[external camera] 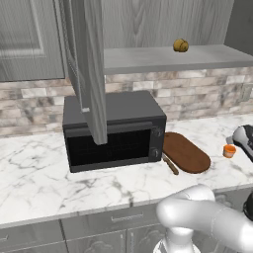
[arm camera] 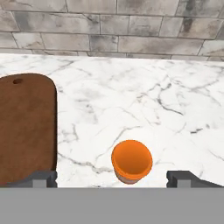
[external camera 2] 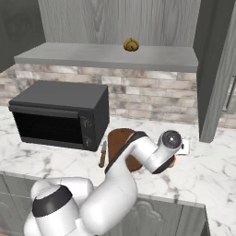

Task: Pick the bread, place it on the cutting board, pick the jam, place it on the counter, and close the cabinet.

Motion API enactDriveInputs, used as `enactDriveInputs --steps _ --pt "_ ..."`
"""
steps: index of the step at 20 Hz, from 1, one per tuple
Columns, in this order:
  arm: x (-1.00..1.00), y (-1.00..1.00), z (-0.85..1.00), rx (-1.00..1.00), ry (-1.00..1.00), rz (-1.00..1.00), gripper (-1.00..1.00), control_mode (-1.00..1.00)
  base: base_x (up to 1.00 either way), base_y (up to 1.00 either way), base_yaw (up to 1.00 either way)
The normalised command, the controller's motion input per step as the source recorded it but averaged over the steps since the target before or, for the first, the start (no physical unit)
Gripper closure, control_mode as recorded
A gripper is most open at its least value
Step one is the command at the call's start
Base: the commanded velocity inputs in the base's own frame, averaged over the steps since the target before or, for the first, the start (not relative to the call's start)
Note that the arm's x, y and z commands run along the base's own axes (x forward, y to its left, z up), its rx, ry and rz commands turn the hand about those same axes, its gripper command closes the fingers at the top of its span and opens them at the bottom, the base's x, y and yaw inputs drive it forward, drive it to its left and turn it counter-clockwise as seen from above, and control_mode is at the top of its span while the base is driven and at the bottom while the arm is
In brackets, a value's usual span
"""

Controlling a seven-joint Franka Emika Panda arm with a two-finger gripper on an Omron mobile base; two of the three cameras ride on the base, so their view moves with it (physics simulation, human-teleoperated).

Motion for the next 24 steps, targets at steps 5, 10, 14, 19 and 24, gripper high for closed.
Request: enactDriveInputs --steps 5,10,14,19,24 --pt "-0.39 0.33 0.36 0.00 0.00 0.01 -1.00 -1.00 0.00 0.00 0.00" --pt "-0.34 0.34 0.37 0.00 0.00 0.03 -1.00 -1.00 0.00 0.00 0.00" --pt "-0.35 0.28 0.36 0.00 0.00 0.01 -1.00 -1.00 0.00 0.00 0.00" --pt "-0.43 0.20 0.39 0.00 0.00 0.00 -1.00 -1.00 0.00 0.00 0.00" --pt "-0.47 0.17 0.43 0.00 -0.02 0.00 -1.00 -1.00 0.00 0.00 0.00"
